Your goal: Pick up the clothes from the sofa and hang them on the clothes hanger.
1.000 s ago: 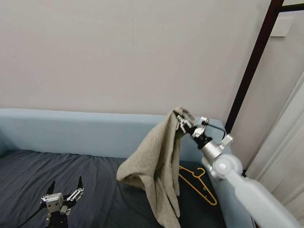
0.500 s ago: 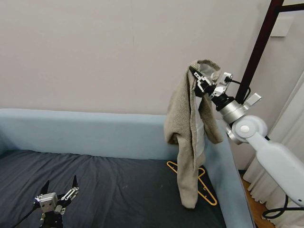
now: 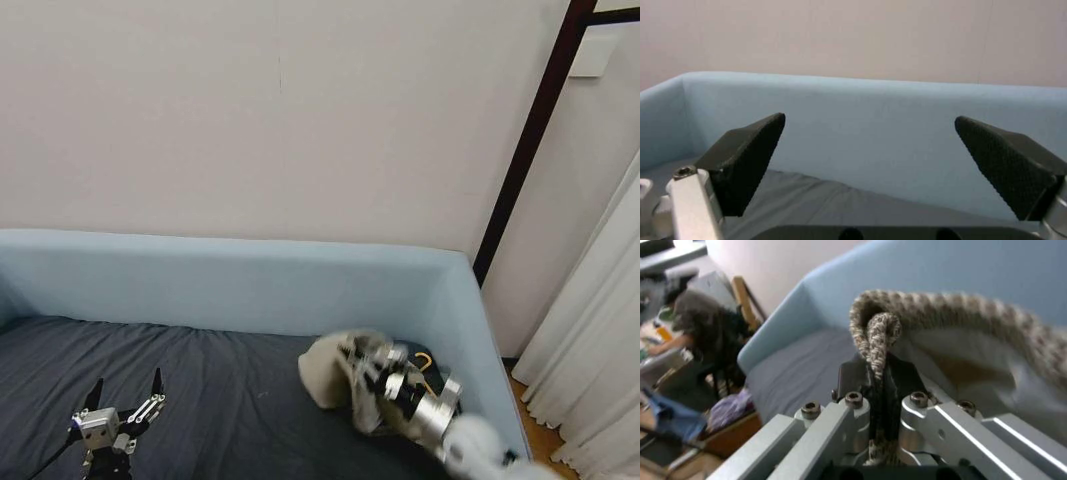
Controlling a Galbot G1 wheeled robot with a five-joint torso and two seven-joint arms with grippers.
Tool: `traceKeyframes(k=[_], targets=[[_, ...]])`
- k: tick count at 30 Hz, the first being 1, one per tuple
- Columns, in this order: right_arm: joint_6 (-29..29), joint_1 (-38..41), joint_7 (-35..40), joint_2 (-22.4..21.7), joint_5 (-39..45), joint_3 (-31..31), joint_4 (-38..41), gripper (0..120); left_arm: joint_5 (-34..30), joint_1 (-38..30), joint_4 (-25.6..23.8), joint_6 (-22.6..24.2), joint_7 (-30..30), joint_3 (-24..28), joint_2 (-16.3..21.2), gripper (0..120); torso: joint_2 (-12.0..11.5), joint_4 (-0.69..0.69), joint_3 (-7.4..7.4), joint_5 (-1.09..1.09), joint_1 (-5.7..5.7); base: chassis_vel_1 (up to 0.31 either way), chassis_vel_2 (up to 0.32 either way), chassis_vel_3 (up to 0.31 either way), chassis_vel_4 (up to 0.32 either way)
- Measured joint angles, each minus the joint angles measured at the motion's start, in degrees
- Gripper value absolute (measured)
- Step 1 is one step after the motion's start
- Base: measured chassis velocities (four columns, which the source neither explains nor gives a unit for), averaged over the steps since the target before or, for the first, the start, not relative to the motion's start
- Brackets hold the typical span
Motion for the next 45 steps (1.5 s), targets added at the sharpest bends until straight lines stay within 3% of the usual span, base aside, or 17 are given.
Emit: traceKeyframes(k=[5, 7, 9, 13, 16, 21, 25, 29, 33, 45], targets=[[-0.4, -4.2, 3.1, 0.4, -6.5, -1.2, 0.8, 5, 0.0, 0.5, -0.2, -0.5, 0.0, -0.4, -0.3, 100, 0.0, 0.01, 0.00, -0.01, 0.00, 0.000, 0.000, 0.000, 0.000], [-4.5, -6.2, 11.3, -0.4, -10.7, -1.7, 4.1, 15, 0.0, 0.6, -0.4, -0.6, 0.0, -0.5, -0.4, 100, 0.0, 0.01, 0.00, 0.00, 0.00, 0.000, 0.000, 0.000, 0.000], [-6.4, -7.0, 14.6, -0.9, -11.3, -2.0, 6.1, 18, 0.0, 0.6, -0.4, -0.6, 0.0, -0.5, -0.5, 100, 0.0, 0.00, 0.00, -0.01, 0.00, 0.000, 0.000, 0.000, 0.000], [-15.6, -10.2, 18.9, -3.2, -8.4, -1.5, 15.1, 36, 0.4, 0.4, -0.6, -0.6, 0.0, -0.2, -0.8, 100, 0.0, 0.01, 0.00, 0.01, 0.00, 0.000, 0.000, 0.000, 0.000], [-19.6, -12.0, 16.3, -5.1, -6.0, -0.1, 19.4, 44, 0.8, 0.2, -0.7, -0.5, 0.0, 0.1, -1.1, 100, 0.0, 0.01, 0.01, 0.00, 0.00, 0.000, 0.000, 0.000, 0.000], [-21.1, -14.6, 0.0, -9.4, -6.3, 5.0, 22.4, 63, 1.1, 0.0, -0.6, -0.4, 0.0, 0.3, -1.2, 100, 0.0, -0.01, 0.01, 0.00, 0.00, 0.000, 0.000, 0.000, 0.000], [-19.3, -12.6, 0.0, -9.8, -6.8, 7.9, 21.6, 74, 1.1, -0.1, -0.4, -0.4, 0.0, 0.3, -1.2, 100, 0.0, -0.01, 0.01, 0.00, 0.00, 0.000, 0.000, 0.000, 0.000], [-19.4, -4.6, 16.2, -6.5, -9.7, 7.4, 15.6, 93, 1.4, -0.4, 0.0, -0.4, -0.1, 0.6, -1.4, 100, 0.0, 0.03, 0.02, 0.00, 0.02, 0.000, 0.000, 0.000, 0.000], [-22.7, -0.3, 24.4, -4.2, -9.7, 5.7, 11.2, 100, 1.4, -0.6, 0.2, -0.3, -0.1, 0.6, -1.2, 100, 0.0, 0.01, 0.02, 0.01, 0.02, 0.000, 0.000, 0.000, 0.000], [-22.9, 4.4, 22.5, 1.4, -10.6, 2.8, 1.4, 100, 1.1, -0.7, 1.3, -0.7, -0.4, -0.2, -0.5, 100, 0.0, 0.00, 0.02, 0.00, 0.02, 0.000, 0.000, 0.000, 0.000]])
